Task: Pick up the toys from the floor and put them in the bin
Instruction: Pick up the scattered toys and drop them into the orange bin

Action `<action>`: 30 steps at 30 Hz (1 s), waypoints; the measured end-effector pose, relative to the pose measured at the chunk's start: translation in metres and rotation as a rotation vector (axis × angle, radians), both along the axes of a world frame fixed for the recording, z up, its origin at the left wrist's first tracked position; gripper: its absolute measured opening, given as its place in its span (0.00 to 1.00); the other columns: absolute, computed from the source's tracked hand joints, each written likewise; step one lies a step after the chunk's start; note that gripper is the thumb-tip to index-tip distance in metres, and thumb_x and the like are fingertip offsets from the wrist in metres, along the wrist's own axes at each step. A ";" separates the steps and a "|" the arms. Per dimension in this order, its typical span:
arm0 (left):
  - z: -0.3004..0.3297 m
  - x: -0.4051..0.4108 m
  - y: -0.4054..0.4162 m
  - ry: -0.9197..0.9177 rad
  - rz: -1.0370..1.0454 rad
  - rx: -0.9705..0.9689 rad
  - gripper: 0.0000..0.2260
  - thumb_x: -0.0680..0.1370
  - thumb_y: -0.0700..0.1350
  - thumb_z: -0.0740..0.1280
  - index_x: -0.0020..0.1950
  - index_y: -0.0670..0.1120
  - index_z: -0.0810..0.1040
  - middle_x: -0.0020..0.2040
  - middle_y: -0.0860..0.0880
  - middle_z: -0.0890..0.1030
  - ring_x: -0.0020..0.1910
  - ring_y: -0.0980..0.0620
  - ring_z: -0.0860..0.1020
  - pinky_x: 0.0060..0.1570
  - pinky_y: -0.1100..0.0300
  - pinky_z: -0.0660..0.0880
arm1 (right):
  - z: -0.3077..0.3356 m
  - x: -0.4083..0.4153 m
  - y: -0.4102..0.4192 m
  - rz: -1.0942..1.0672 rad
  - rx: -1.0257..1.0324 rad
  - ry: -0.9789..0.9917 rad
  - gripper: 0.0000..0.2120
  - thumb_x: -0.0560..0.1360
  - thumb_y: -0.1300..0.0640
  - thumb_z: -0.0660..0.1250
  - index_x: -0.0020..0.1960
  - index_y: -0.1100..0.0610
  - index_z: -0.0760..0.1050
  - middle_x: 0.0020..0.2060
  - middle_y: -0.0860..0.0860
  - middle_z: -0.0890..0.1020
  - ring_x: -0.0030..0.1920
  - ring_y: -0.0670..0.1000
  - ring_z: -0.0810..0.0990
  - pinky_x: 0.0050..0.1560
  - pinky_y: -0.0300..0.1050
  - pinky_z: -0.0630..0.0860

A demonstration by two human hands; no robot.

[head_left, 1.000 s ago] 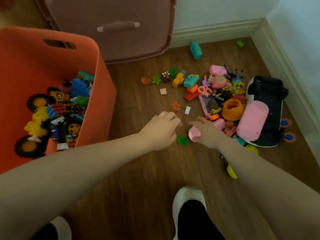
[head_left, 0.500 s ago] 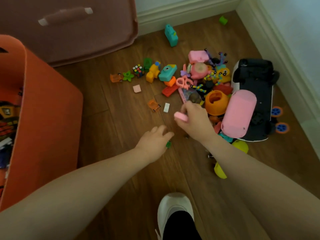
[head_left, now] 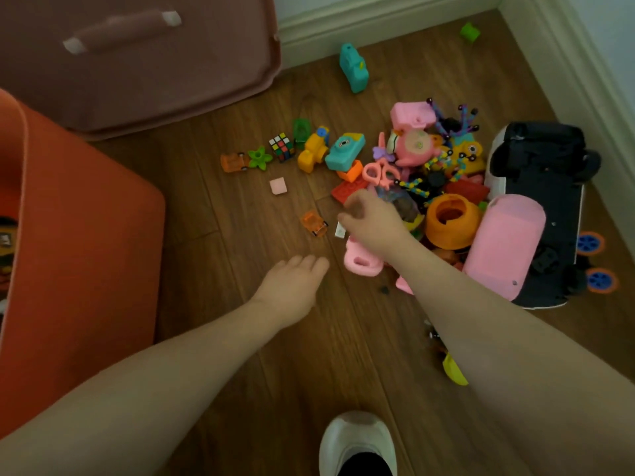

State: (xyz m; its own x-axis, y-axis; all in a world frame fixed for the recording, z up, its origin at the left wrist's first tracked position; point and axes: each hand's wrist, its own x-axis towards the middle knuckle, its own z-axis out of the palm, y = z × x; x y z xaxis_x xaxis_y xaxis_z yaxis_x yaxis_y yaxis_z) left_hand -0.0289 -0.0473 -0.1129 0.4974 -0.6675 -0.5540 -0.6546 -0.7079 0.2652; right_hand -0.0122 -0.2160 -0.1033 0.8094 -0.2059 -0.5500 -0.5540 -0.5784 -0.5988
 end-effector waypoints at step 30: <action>0.100 0.040 0.053 0.576 0.638 -0.449 0.07 0.76 0.48 0.66 0.39 0.49 0.78 0.30 0.50 0.74 0.30 0.56 0.73 0.36 0.61 0.70 | 0.092 -0.014 0.059 -0.417 1.057 0.061 0.10 0.70 0.53 0.61 0.42 0.60 0.74 0.29 0.53 0.79 0.24 0.47 0.72 0.25 0.35 0.70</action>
